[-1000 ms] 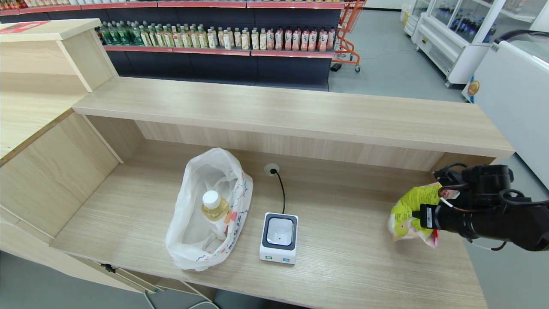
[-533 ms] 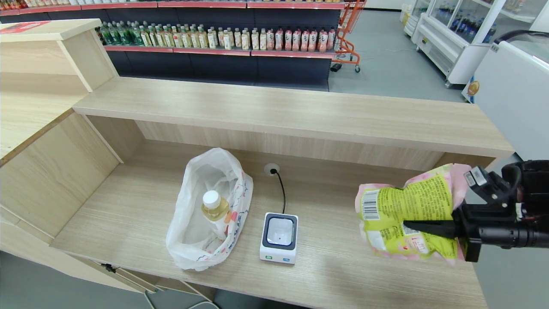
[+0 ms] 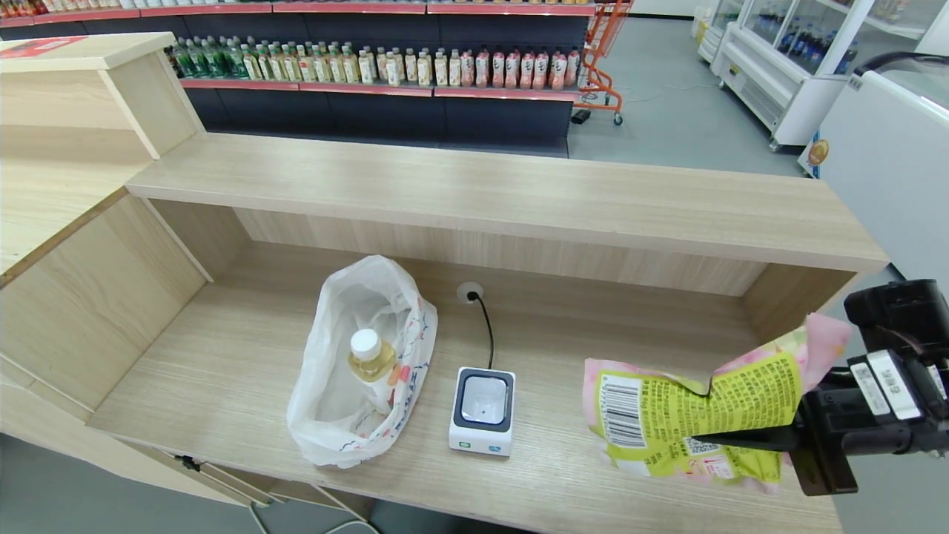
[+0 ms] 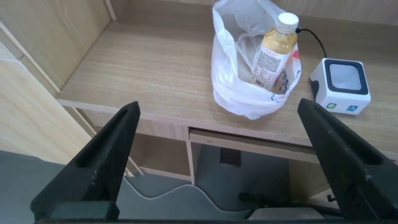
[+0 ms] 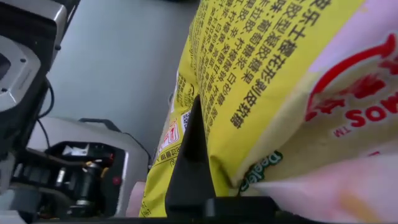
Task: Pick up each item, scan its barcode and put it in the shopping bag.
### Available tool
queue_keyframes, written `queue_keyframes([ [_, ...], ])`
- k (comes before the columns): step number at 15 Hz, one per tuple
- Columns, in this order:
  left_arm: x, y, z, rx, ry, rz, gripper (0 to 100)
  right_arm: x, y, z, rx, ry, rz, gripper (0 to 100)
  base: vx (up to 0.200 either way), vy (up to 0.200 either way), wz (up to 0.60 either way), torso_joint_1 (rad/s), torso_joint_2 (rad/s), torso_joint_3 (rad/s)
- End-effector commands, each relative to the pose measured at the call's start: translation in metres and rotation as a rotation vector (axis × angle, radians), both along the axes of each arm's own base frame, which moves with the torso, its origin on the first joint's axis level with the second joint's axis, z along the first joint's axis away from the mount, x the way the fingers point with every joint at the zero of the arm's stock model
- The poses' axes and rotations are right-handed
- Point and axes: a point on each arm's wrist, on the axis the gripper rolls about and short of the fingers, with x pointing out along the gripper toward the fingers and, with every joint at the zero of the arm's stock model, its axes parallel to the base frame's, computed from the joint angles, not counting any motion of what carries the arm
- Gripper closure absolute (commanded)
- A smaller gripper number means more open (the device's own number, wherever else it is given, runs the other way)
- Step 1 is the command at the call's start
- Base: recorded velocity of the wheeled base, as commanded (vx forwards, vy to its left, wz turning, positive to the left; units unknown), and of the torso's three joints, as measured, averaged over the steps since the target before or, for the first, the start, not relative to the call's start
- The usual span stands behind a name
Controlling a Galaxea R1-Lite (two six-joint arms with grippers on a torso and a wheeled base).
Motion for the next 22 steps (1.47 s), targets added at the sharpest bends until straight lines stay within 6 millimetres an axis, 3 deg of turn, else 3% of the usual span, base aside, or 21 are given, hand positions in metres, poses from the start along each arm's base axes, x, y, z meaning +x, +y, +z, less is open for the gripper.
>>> queue_keyframes([
  [1, 0.000, 0.000, 0.000, 0.000, 0.001, 0.000, 0, -0.005, 0.003, 0.002, -0.002, -0.055, 0.030, 100, 0.000, 0.000, 0.00, 0.000, 0.00, 0.000],
  [4, 0.000, 0.000, 0.000, 0.000, 0.001, 0.000, 0, -0.006, 0.013, -0.003, -0.013, -0.186, 0.119, 100, 0.000, 0.000, 0.00, 0.000, 0.00, 0.000],
  [8, 0.000, 0.000, 0.000, 0.000, 0.001, 0.000, 0, -0.009, 0.032, -0.002, -0.008, -0.199, 0.207, 100, 0.000, 0.000, 0.00, 0.000, 0.00, 0.000],
  [15, 0.000, 0.000, 0.000, 0.000, 0.001, 0.000, 0, -0.012, 0.034, -0.009, -0.045, -0.186, 0.215, 100, 0.000, 0.000, 0.00, 0.000, 0.00, 0.000],
  [22, 0.000, 0.000, 0.000, 0.000, 0.001, 0.000, 0, -0.019, 0.050, -0.019, -0.098, -0.146, 0.287, 100, 0.000, 0.000, 0.00, 0.000, 0.00, 0.000],
])
